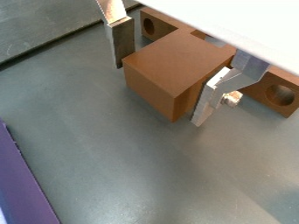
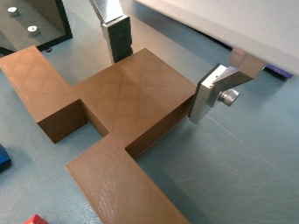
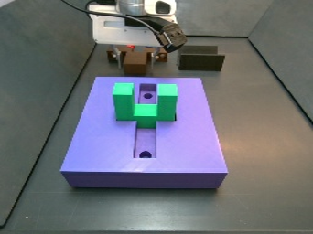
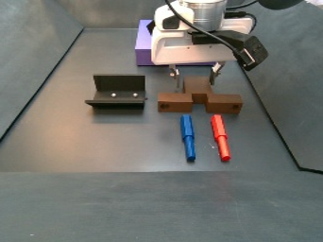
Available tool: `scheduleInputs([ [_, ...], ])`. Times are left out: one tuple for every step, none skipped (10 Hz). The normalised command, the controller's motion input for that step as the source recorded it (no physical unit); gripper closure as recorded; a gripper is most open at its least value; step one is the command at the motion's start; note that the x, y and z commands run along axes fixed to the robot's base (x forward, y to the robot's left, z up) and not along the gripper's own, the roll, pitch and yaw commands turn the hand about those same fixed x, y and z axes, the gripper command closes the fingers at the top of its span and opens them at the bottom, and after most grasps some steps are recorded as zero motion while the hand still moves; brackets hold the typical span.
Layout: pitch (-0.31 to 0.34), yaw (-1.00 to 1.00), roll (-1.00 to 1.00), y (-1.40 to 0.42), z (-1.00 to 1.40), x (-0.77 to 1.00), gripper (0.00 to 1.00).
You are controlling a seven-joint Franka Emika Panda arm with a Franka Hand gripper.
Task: Pick up the brown object. Move up. Place the brown object on the fixture. Regrasp the brown object. Move to above the board. Insert the brown object.
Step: Pick up the brown object.
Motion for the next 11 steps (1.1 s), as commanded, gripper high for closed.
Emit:
scheduleInputs([
  [0.000,-0.12,0.11,0.08,-0.19,0.00,0.00],
  [0.056,-0.23,0.11,0.00,-0.15,0.00,0.00],
  [0.060,-0.21,0.09,0.01,-0.08,0.00,0.00],
  [0.029,-0.13,0.02,0.00,0.00,0.00,0.00],
  [0.000,-0.03,0.01,0.00,0.00,0.00,0.00],
  [0.000,-0.01,0.00,0.00,0.00,0.00,0.00],
  [0.000,-0.02,0.01,0.00,0.00,0.00,0.00],
  [0.000,-0.02,0.00,0.00,0.00,0.00,0.00],
  [0.000,-0.02,0.00,0.00,-0.02,0.00,0.00],
  [0.000,-0.03,0.03,0.00,0.00,0.00,0.00],
  [0.000,0.00,0.00,0.00,0.00,0.00,0.00],
])
